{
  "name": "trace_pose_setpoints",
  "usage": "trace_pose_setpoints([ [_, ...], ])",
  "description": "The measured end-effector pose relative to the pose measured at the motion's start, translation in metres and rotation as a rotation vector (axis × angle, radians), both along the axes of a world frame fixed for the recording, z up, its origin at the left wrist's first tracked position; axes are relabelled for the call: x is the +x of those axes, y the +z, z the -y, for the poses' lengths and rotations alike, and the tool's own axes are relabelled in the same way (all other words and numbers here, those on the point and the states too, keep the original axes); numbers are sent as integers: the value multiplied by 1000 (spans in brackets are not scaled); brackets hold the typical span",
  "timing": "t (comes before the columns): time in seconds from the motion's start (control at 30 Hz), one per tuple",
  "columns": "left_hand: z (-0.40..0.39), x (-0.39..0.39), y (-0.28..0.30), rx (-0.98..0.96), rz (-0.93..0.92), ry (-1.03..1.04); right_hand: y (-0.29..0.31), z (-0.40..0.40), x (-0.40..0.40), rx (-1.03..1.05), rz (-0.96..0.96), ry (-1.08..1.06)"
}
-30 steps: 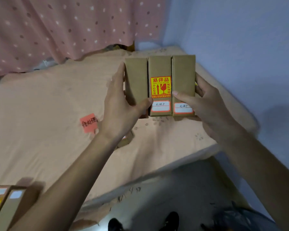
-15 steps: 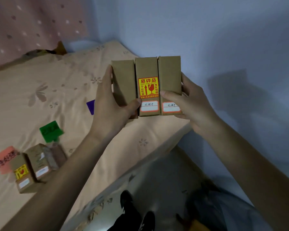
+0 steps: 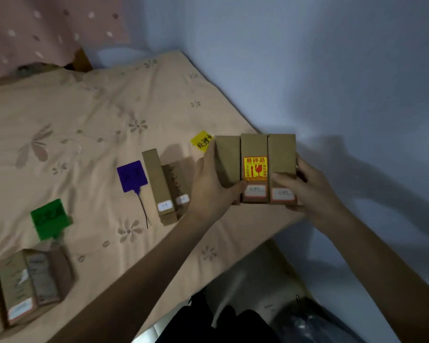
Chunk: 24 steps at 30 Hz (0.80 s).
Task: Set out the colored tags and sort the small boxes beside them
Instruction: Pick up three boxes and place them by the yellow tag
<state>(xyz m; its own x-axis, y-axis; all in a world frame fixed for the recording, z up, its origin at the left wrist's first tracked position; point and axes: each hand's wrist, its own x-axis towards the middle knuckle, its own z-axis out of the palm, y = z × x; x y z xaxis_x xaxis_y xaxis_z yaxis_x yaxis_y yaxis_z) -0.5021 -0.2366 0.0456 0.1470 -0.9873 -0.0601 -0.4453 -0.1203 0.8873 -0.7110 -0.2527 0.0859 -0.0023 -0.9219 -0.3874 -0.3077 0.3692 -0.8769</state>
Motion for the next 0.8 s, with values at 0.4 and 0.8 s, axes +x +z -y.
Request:
trace_pose_setpoints([
  [0.4,36,-56,-69,253,-45,225,-85,90,-50,218,12,235],
  [0.8,58,-109,-84,347,-68,353,-107,134,-90,287,55,318],
])
